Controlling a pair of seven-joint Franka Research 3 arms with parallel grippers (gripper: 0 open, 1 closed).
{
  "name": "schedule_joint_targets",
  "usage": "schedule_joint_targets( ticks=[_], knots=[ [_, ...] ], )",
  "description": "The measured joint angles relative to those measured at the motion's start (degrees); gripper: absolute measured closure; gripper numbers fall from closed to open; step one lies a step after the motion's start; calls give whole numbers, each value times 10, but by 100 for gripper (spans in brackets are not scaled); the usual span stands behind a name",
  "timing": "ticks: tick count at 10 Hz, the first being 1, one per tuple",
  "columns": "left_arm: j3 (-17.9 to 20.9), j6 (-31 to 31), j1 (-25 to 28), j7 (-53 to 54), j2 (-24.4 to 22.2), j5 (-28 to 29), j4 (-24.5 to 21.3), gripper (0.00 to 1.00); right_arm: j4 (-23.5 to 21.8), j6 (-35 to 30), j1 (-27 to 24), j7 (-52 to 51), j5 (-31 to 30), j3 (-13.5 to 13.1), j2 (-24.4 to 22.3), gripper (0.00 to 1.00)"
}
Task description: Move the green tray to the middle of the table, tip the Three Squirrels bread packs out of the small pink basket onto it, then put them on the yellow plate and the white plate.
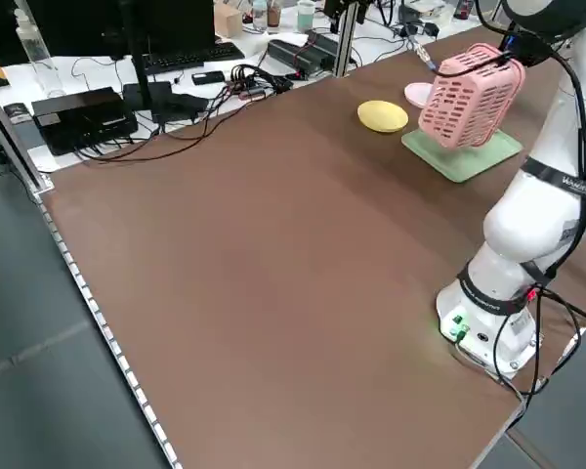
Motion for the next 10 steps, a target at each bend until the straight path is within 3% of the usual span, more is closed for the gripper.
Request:
schedule_joint_targets(
  ticks=[10],
  knots=[
    [0, 0, 0, 0, 0, 0, 0, 0, -22, -132, -1, -126, 7, -30, 92, 93]
  ],
)
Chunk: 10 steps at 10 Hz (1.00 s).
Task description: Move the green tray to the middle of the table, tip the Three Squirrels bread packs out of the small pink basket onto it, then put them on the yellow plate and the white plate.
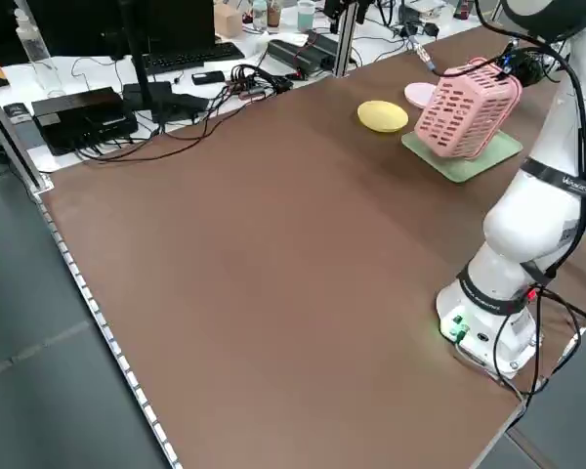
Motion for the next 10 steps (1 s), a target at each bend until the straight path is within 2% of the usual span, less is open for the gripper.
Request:
schedule_joint_targets(
  ticks=[4, 10],
  knots=[
    [0, 0, 0, 0, 0, 0, 0, 0, 1, -18, 0, -18, 4, -1, 13, 93],
    [0, 0, -4, 0, 1, 2, 0, 0, 16, -82, 1, -73, 6, 0, 72, 93]
  ],
)
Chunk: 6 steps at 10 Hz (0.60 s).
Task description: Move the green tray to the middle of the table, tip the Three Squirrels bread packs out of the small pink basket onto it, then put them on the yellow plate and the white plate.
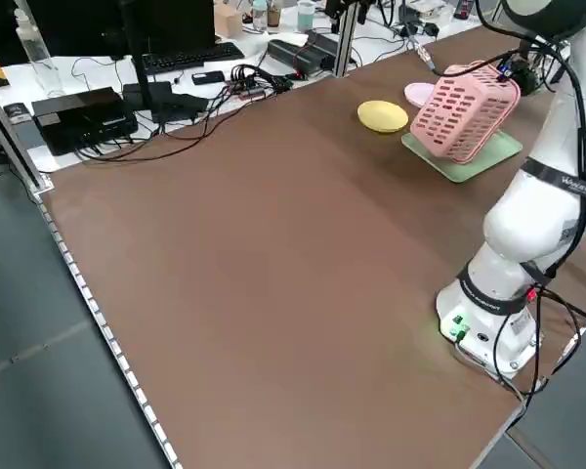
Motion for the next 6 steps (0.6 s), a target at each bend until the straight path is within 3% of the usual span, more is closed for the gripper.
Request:
schedule_joint_targets(
  ticks=[6],
  knots=[
    [0, 0, -2, 0, 0, 3, 0, 0, 9, -50, -2, -7, 3, -7, 33, 93]
  ],
)
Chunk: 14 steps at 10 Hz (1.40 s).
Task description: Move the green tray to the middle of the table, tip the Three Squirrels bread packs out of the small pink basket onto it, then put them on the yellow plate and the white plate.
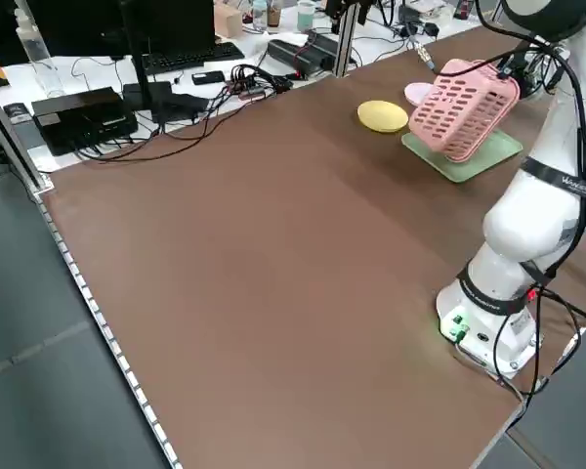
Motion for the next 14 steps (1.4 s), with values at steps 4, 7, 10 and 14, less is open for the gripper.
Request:
schedule_joint_targets(
  ticks=[4, 7, 10, 14],
  knots=[
    [0, 0, 0, 0, 0, 0, 0, 0, -1, 0, -7, 0, -7, -14, 0, 93],
    [0, 0, 0, 0, 0, 0, 0, 0, -11, -15, -26, 0, -46, -31, 1, 93],
    [0, 0, 0, 0, 0, 0, 0, 0, -28, -45, -30, 0, -72, -49, 1, 93],
    [0, 0, 0, 0, 0, 0, 0, 0, -42, -70, -32, -1, -86, -63, -1, 93]
  ],
)
